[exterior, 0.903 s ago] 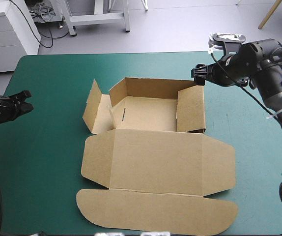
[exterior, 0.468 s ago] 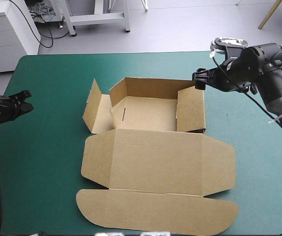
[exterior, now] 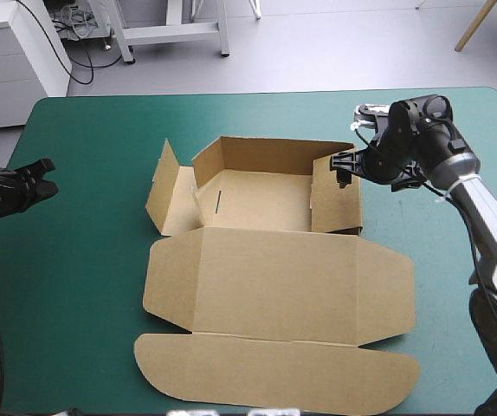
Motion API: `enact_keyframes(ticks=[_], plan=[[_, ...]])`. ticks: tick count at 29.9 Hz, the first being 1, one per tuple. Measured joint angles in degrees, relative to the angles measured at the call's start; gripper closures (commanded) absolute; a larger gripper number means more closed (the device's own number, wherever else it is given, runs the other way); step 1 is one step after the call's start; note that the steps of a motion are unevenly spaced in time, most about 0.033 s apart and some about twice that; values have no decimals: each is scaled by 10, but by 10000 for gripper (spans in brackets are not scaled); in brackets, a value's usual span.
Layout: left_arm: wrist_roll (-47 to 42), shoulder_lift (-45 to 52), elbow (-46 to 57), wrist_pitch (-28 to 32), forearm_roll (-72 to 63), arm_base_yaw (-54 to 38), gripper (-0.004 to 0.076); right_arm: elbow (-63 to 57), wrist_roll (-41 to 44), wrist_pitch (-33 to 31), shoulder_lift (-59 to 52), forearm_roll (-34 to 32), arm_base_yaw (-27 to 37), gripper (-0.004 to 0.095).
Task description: Fold the box
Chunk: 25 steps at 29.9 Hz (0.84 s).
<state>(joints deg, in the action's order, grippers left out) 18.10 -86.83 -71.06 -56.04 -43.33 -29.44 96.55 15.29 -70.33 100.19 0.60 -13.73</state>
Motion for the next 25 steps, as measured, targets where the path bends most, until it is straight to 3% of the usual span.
enact_keyframes(ticks=[18,22,23,25], plan=[[0,0,0,10,0,0,710,0,-19,38,94,14,-19,83],[0,0,0,11,0,0,710,0,-19,37,99,15,-23,253],[0,0,0,11,0,0,710,0,-19,34,99,14,-23,321],[0,0,0,11,0,0,710,0,-17,27,99,9,-23,551]])
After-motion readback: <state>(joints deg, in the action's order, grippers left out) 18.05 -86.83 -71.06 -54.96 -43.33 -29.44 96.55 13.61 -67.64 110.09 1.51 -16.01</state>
